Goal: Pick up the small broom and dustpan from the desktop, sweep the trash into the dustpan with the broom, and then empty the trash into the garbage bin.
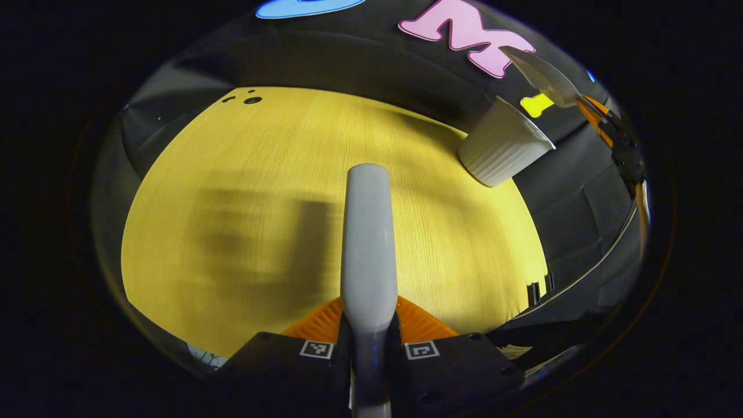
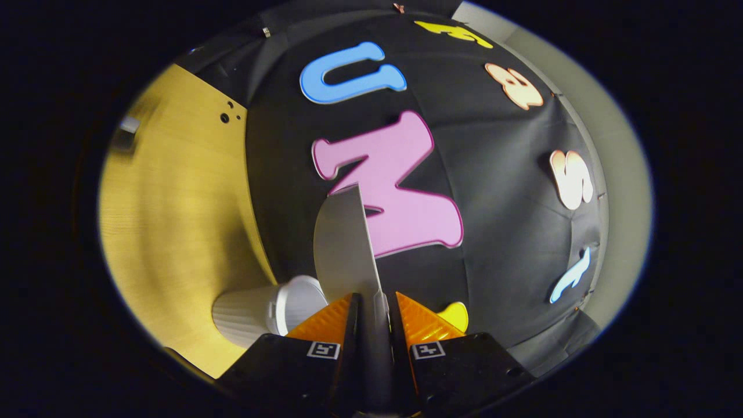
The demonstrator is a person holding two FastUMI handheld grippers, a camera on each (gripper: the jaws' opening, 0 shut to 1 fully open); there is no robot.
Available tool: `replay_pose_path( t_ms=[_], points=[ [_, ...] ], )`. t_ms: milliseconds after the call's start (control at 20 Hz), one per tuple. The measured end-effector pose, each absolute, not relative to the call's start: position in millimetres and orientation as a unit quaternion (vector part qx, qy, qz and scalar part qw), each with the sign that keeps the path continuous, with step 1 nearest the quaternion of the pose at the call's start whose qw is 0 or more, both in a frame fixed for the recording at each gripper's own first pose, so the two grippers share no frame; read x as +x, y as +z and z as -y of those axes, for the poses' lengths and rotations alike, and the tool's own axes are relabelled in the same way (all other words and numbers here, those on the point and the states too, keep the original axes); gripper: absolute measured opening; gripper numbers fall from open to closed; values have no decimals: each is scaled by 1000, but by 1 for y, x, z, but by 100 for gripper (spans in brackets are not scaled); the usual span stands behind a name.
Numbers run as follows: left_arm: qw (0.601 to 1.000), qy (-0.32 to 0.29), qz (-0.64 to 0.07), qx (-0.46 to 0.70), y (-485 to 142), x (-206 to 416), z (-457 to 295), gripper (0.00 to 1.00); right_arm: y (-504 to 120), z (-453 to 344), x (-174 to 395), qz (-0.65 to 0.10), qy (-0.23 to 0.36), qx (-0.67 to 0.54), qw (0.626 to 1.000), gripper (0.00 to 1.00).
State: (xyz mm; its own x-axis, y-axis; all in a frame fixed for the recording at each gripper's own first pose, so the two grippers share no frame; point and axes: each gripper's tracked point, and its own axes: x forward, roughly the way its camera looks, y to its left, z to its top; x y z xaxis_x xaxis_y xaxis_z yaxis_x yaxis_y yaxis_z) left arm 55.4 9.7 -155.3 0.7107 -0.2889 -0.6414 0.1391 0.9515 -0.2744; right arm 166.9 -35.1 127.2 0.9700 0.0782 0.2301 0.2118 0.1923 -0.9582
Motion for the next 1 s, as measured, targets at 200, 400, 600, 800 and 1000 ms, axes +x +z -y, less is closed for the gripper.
replay_pose_path(
  t_ms=[200,400,600,800,1000],
  points=[
    [920,-101,-364,-109,-165,44,-27,30,92,-14,154,119,1,-632,765,30],
    [920,-88,-367,-109,-175,33,-44,30,32,-43,146,90,43,-623,776,30],
    [918,-86,-376,-96,-186,26,-55,34,-44,-51,139,36,77,-610,788,30],
    [914,-83,-389,-84,-198,21,-61,30,-112,-47,130,-18,96,-591,801,30],
    [914,-70,-390,-85,-202,22,-66,30,-161,-45,124,-47,110,-590,798,30]
  ],
)
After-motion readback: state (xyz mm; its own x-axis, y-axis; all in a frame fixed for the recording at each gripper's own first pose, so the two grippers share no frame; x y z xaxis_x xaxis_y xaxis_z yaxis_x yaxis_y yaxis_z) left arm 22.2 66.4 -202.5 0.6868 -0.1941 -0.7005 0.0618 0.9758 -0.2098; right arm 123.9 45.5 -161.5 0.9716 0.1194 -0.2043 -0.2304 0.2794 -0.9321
